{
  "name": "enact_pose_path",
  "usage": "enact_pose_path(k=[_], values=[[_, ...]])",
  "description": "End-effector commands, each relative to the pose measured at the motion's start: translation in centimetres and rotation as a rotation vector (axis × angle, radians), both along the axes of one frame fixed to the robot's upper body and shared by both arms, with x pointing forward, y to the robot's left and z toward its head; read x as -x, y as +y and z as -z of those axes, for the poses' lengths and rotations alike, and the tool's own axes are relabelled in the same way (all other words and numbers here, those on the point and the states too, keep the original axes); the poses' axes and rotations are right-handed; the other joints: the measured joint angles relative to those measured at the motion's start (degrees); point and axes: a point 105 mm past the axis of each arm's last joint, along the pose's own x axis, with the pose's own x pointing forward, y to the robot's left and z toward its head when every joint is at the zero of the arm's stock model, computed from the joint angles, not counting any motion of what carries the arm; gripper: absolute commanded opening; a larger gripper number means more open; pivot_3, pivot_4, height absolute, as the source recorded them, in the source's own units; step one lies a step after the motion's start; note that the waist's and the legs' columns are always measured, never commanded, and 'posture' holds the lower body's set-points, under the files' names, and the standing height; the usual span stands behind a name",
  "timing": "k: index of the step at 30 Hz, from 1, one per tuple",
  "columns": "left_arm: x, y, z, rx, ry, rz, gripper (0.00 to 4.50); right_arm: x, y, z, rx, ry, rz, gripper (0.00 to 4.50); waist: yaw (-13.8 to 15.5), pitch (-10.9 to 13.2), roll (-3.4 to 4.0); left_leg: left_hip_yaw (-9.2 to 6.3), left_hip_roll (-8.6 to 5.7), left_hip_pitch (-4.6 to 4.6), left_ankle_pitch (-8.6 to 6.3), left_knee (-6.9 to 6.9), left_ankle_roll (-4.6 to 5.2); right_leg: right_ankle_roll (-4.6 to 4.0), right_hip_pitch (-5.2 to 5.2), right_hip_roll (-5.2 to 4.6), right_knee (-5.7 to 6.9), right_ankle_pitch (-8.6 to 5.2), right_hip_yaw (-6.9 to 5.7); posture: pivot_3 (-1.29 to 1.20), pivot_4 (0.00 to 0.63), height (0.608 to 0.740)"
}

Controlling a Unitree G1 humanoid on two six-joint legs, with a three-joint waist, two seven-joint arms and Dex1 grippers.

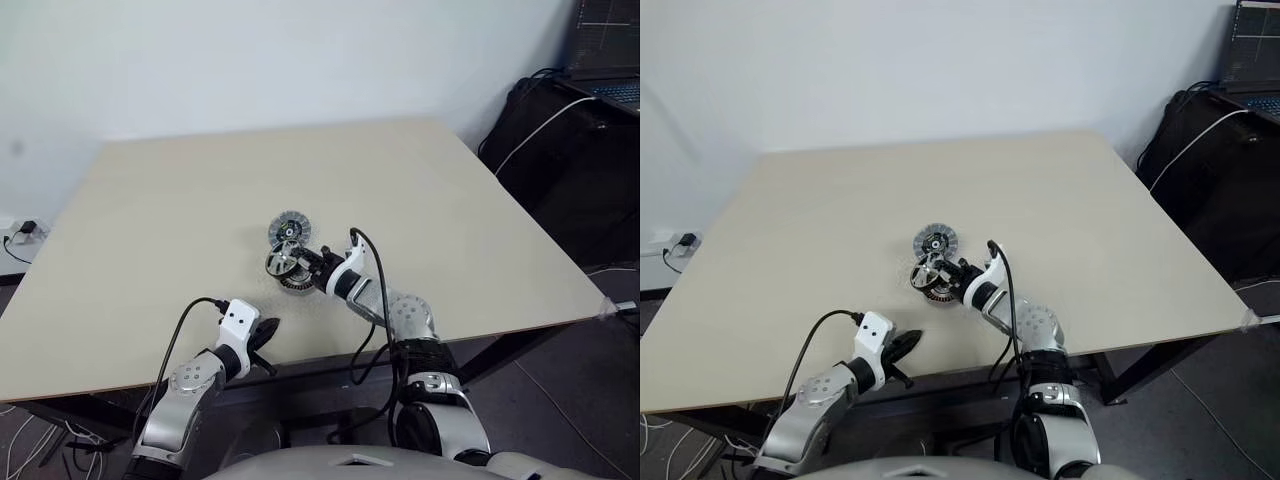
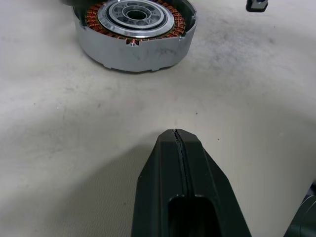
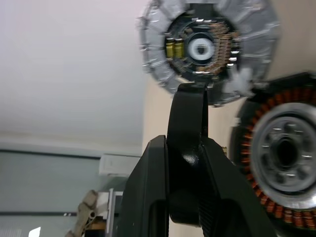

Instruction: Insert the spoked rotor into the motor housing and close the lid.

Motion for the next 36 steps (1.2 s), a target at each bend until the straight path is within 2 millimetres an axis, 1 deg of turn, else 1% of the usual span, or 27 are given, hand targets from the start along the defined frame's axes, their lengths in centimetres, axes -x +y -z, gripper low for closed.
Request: enact_pose_path(k=[1, 10, 12, 15, 21, 22, 23, 24, 26, 28, 29, 31, 33, 36], values=[[-0.6, -0.1, -1.5, 0.007, -0.058, 0.006, 0.0, -0.7, 0.6, -1.3, -0.044, -0.043, 0.008, 0.37, -0.04, 0.0, 0.0, 0.0, 0.0, 0.0, 0.0, 0.0, 0.0, 0.0, 0.0, 0.0, 0.0, 0.0, 0.0, 0.0, 0.0, 0.74], [-0.7, -0.2, -1.5, 0.009, -0.058, 0.009, 0.0, -0.6, -0.2, -0.5, -0.029, -0.024, 0.025, 0.37, -0.05, 0.0, 0.0, 0.0, -0.01, 0.01, 0.0, 0.01, 0.0, -0.01, 0.0, -0.01, 0.03, 0.0, 0.01, 0.0, 0.0, 0.74], [-0.7, -0.2, -1.5, 0.009, -0.059, 0.011, 0.0, -0.6, -0.4, -0.3, -0.027, -0.018, 0.032, 1.11, -0.03, 0.0, 0.0, 0.0, -0.01, 0.01, 0.0, 0.01, 0.0, -0.01, 0.0, -0.01, 0.03, 0.0, 0.01, 0.0, 0.0, 0.74], [-0.7, -0.2, -1.5, 0.01, -0.06, 0.013, 0.0, -0.7, -0.6, -0.1, -0.021, -0.015, 0.04, 1.95, -0.08, 0.0, 0.0, 0.0, -0.01, 0.01, 0.0, 0.01, 0.0, -0.01, 0.0, -0.01, 0.03, 0.0, 0.02, 0.0, 0.0, 0.74], [-0.8, -0.3, -1.5, 0.011, -0.061, 0.014, 0.0, -0.9, -1.6, 0.1, -0.008, -0.016, 0.068, 3.98, -0.15, -0.01, 0.01, 0.0, -0.01, 0.03, 0.0, 0.02, -0.01, -0.01, 0.0, -0.01, 0.07, 0.0, 0.02, 0.0, 0.0, 0.74], [-0.8, -0.3, -1.5, 0.011, -0.061, 0.014, 0.0, -0.9, -1.8, 0.0, -0.008, -0.02, 0.076, 4.28, -0.15, -0.03, 0.01, 0.01, -0.01, 0.04, 0.0, 0.02, -0.01, -0.01, 0.01, -0.01, 0.07, 0.0, 0.03, 0.0, 0.0, 0.74], [-0.8, -0.3, -1.5, 0.011, -0.061, 0.014, 0.0, -1.0, -2.1, 0.0, -0.006, -0.022, 0.085, 4.48, -0.14, -0.05, 0.01, 0.01, -0.01, 0.07, 0.0, 0.02, -0.01, -0.01, 0.04, -0.01, 0.07, 0.0, 0.03, 0.0, 0.0, 0.74], [-0.8, -0.3, -1.5, 0.012, -0.061, 0.015, 0.0, -1.1, -2.4, -0.1, 0.0, -0.031, 0.098, 4.48, -0.14, -0.06, 0.02, 0.0, -0.01, 0.08, 0.0, 0.02, -0.01, -0.01, 0.06, -0.01, 0.07, 0.0, 0.02, 0.0, 0.0, 0.74], [-0.8, -0.4, -1.5, 0.014, -0.062, 0.016, 0.0, -1.5, -3.2, -1.0, 0.039, -0.103, 0.136, 4.48, -0.11, -0.05, 0.02, 0.01, -0.01, 0.08, 0.0, 0.06, 0.0, 0.0, 0.07, -0.01, 0.07, 0.0, 0.02, 0.0, 0.0, 0.74], [-0.8, -0.4, -1.5, 0.015, -0.062, 0.016, 0.0, -1.6, -3.6, -1.9, 0.092, -0.179, 0.147, 4.48, -0.11, -0.05, 0.03, 0.01, -0.02, 0.06, 0.0, 0.07, 0.0, 0.0, 0.06, -0.01, 0.08, 0.0, 0.02, 0.0, 0.0, 0.74], [-0.8, -0.4, -1.5, 0.016, -0.061, 0.016, 0.0, -1.6, -3.6, -2.5, 0.173, -0.251, 0.141, 4.48, -0.15, -0.05, 0.03, 0.01, -0.02, 0.04, 0.0, 0.07, 0.0, 0.0, 0.04, -0.01, 0.08, 0.0, 0.03, 0.0, 0.0, 0.74], [-0.7, -0.5, -1.5, 0.017, -0.059, 0.018, 0.0, -1.4, -3.1, -3.4, 0.376, -0.402, 0.088, 4.48, -0.21, -0.05, 0.03, 0.03, -0.02, 0.03, 0.0, 0.06, 0.0, 0.0, 0.01, -0.01, 0.08, 0.0, 0.04, 0.0, 0.0, 0.74], [-0.7, -0.5, -1.4, 0.019, -0.057, 0.021, 0.0, -1.0, -2.3, -3.9, 0.511, -0.513, 0.037, 4.48, -0.26, -0.06, 0.03, 0.07, -0.01, 0.04, 0.0, 0.05, -0.01, 0.01, -0.01, 0.0, 0.1, 0.0, 0.07, 0.0, 0.0, 0.74], [-0.7, -0.6, -1.4, 0.021, -0.056, 0.023, 0.0, -0.4, -0.8, -4.6, 0.582, -0.591, -0.023, 3.94, -0.24, -0.05, 0.02, 0.06, 0.0, 0.07, 0.01, 0.06, -0.05, 0.0, -0.01, 0.01, 0.14, 0.0, 0.07, 0.0, 0.0, 0.74]])
